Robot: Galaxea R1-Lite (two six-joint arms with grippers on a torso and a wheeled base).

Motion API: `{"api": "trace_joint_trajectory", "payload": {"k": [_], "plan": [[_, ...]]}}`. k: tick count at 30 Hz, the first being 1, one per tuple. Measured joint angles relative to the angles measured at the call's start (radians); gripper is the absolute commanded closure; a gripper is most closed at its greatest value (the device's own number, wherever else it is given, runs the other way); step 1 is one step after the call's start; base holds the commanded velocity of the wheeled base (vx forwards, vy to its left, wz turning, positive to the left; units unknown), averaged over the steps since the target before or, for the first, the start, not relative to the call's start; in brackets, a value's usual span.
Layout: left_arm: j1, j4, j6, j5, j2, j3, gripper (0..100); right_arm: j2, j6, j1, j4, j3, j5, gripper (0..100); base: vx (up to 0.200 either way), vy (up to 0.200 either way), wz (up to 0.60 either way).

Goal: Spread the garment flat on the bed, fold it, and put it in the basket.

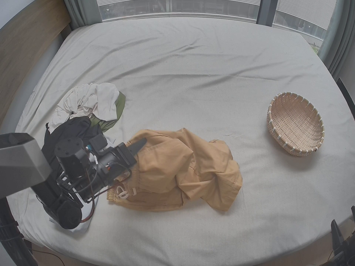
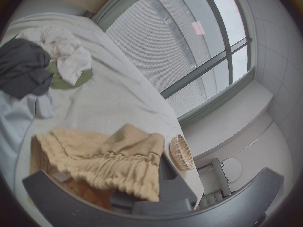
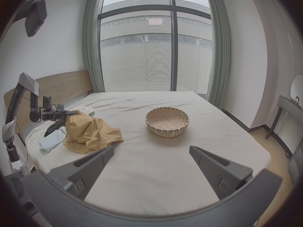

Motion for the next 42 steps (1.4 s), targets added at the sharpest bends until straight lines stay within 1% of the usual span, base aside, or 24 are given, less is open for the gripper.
{"api": "trace_joint_trajectory", "payload": {"k": [5,8,10,13,16,17,19,20,22,25,33,38,42], "plan": [[0.082,0.001,-0.002,-0.048,-0.047,-0.034,100,0.000,0.002,0.000,-0.034,-0.016,-0.002,0,0.000,0.000,0.00],[0.104,0.001,-0.004,-0.067,-0.067,-0.044,100,0.010,0.004,-0.002,-0.036,-0.078,0.006,0,0.000,0.000,0.00],[0.117,0.001,-0.005,-0.079,-0.079,-0.045,100,0.037,0.008,0.000,-0.025,-0.142,0.026,0,0.000,0.000,0.00],[0.124,0.001,-0.004,-0.094,-0.094,-0.039,100,0.107,0.046,0.019,-0.002,-0.217,0.090,0,0.000,0.000,0.00],[0.128,0.001,-0.003,-0.107,-0.105,-0.030,100,0.190,0.155,0.055,0.017,-0.266,0.173,0,0.000,0.000,0.00],[0.128,0.001,-0.002,-0.109,-0.108,-0.028,100,0.219,0.201,0.068,0.019,-0.279,0.199,0,0.000,0.000,0.00],[0.126,0.000,0.000,-0.118,-0.114,-0.018,100,0.301,0.323,0.104,0.012,-0.312,0.267,0,0.000,0.000,0.00],[0.126,0.000,0.002,-0.122,-0.117,-0.013,100,0.337,0.363,0.119,-0.002,-0.325,0.289,0,0.000,0.000,0.00],[0.123,0.000,0.007,-0.130,-0.122,0.000,100,0.426,0.442,0.151,-0.037,-0.351,0.336,0,0.000,0.000,0.00],[0.120,-0.001,0.023,-0.143,-0.127,0.018,100,0.554,0.509,0.185,-0.126,-0.371,0.372,0,0.000,0.000,0.00],[0.112,0.000,0.062,-0.163,-0.128,0.061,100,0.953,0.574,0.242,-0.475,-0.359,0.420,0,0.000,0.000,0.00],[0.107,0.000,0.083,-0.170,-0.126,0.075,100,1.174,0.599,0.284,-0.618,-0.342,0.439,0,0.000,0.000,0.00],[0.105,0.000,0.093,-0.172,-0.124,0.083,100,1.324,0.613,0.321,-0.696,-0.333,0.447,0,0.000,0.000,0.00]]}}
